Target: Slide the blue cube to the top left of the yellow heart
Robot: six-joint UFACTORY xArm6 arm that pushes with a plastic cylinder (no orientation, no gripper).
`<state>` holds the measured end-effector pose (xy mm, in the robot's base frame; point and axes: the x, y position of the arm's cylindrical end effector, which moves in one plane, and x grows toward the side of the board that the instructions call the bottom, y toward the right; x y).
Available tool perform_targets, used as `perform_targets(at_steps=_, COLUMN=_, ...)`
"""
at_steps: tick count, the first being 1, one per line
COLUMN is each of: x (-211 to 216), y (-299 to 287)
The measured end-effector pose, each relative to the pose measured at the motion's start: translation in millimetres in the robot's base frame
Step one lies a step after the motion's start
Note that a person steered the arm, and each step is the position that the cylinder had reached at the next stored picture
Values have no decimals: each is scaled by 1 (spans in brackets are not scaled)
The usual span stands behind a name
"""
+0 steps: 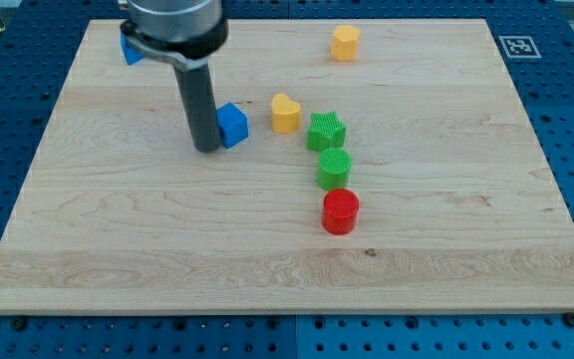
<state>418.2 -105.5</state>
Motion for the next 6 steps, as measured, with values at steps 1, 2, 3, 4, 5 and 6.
perform_targets(at_steps=1, x=-23, y=-1)
perform_targets(at_steps=2, x=-9, y=-2)
perform_targets(at_steps=3, x=10, y=9)
perform_targets(at_steps=4, x=11, y=26)
perform_targets(at_steps=5, x=-12, y=26)
perform_targets(at_steps=6, x=-37, y=27)
